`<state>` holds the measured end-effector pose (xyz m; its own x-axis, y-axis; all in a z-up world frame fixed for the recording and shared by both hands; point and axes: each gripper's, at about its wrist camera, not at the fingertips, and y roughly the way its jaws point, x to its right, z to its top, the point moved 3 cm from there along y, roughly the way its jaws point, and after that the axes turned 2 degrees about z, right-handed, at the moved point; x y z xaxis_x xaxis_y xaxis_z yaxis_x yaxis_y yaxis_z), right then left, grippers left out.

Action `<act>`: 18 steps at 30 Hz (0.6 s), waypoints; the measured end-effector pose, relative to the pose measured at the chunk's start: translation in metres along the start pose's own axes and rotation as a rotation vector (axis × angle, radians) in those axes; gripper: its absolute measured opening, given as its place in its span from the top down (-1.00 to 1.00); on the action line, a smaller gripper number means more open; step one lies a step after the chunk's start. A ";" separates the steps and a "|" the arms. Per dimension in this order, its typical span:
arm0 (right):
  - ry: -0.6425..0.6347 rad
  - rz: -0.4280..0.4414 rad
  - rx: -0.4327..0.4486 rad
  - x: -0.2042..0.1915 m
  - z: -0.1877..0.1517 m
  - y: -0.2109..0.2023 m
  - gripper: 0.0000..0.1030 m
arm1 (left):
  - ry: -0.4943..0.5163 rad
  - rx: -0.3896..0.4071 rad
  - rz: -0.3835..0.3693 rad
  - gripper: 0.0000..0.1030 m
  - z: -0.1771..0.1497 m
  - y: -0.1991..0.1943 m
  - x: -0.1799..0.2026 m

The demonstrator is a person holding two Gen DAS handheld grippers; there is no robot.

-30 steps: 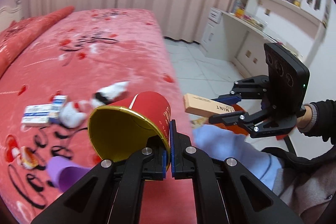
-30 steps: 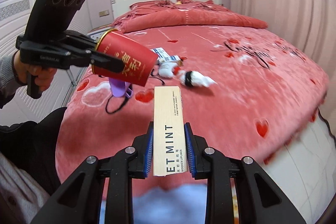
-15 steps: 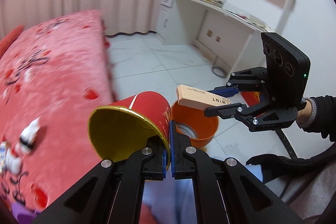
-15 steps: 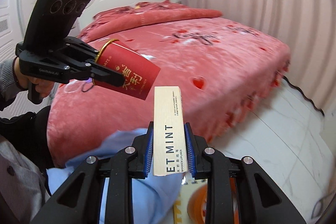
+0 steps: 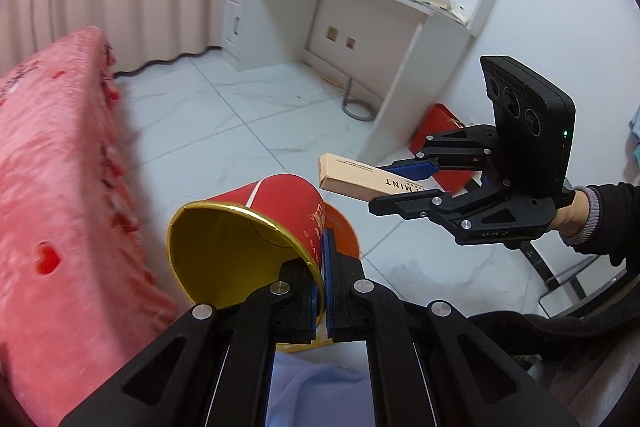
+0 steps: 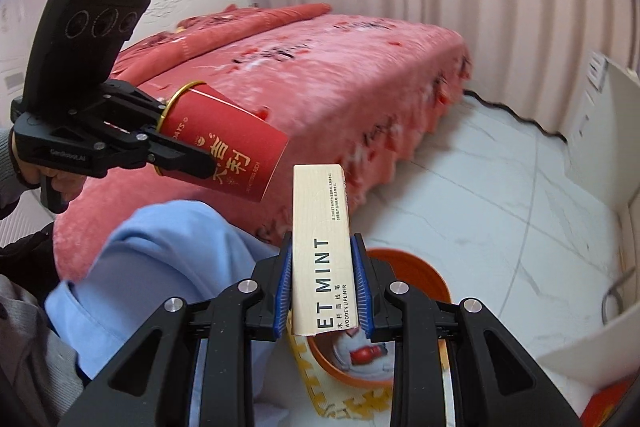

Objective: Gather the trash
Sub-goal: 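Carry the cup and box to the orange bucket and release both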

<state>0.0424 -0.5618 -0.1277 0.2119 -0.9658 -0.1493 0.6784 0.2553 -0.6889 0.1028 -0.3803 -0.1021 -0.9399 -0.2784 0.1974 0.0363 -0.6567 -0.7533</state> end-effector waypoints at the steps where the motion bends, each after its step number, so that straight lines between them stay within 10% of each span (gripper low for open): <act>1: 0.018 -0.011 -0.007 0.011 -0.008 0.000 0.46 | -0.001 -0.008 -0.010 0.92 0.002 0.008 0.002; 18: 0.214 -0.068 -0.087 0.096 -0.072 0.037 0.46 | 0.014 -0.168 -0.047 0.88 0.016 0.113 0.000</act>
<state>0.0371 -0.6486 -0.2185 0.0070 -0.9705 -0.2411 0.6213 0.1931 -0.7594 0.1120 -0.4662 -0.1771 -0.9440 -0.2398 0.2268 -0.0636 -0.5421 -0.8379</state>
